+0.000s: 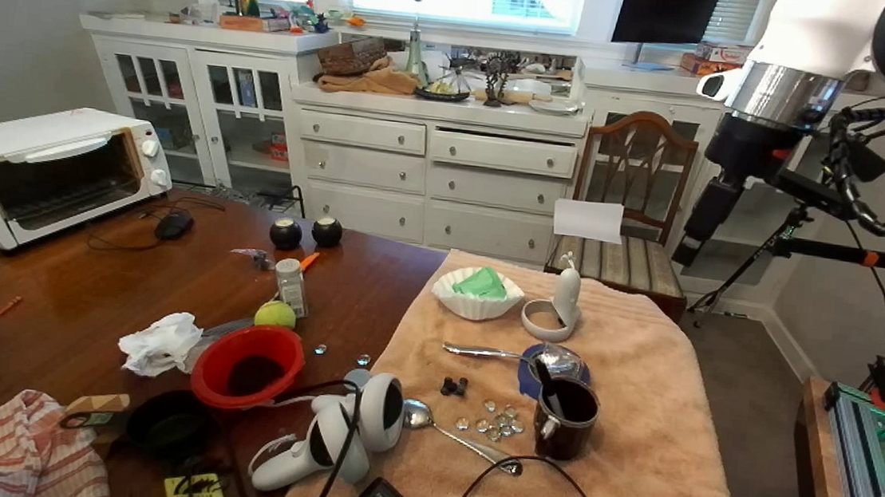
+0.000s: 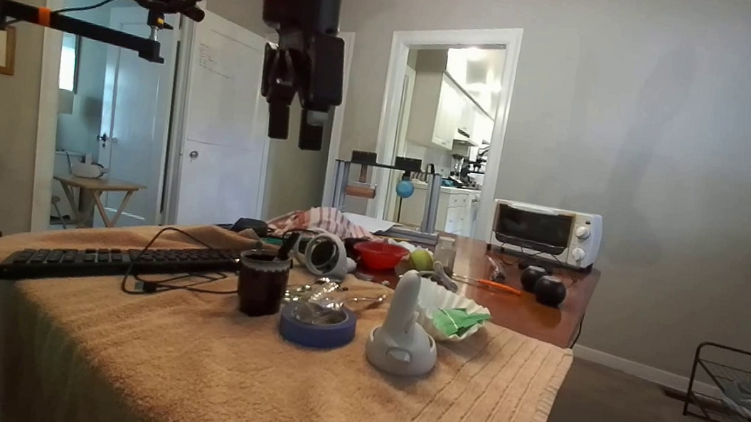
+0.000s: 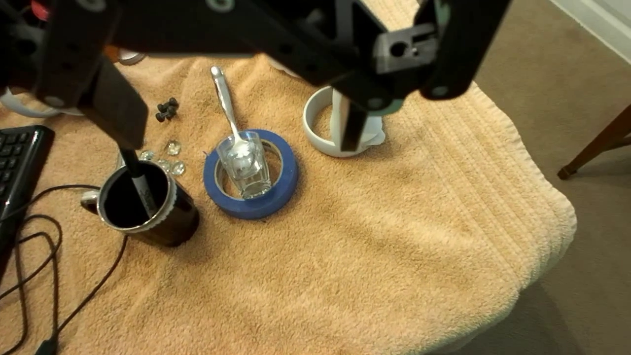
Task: Move the mug slightly away
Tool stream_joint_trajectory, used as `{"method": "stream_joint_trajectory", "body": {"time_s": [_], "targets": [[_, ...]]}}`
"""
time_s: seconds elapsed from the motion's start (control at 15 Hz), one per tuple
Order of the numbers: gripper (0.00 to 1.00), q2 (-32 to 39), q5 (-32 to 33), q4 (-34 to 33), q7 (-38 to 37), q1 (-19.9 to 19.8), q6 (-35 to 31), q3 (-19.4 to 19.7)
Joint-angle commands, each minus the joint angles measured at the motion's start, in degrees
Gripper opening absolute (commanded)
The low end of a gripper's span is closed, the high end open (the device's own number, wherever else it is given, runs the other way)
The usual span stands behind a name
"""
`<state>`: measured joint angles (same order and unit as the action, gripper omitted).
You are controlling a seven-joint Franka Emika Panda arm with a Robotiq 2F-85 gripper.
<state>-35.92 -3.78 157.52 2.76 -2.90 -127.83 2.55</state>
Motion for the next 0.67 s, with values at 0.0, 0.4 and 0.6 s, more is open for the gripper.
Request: {"method": "stream_joint_trajectory", "body": {"time_s": [0.0, 0.4, 0.6], "targets": [[1.00, 6.6, -0.3, 0.0, -4.2, 1.4, -7.7, -2.7], [1.00, 15.9, -0.4, 0.3, -10.9, 3.2, -14.2, -6.7], [1.00, 20.0, -1.4, 0.3, -12.0, 4.7, -16.2, -7.3]]}}
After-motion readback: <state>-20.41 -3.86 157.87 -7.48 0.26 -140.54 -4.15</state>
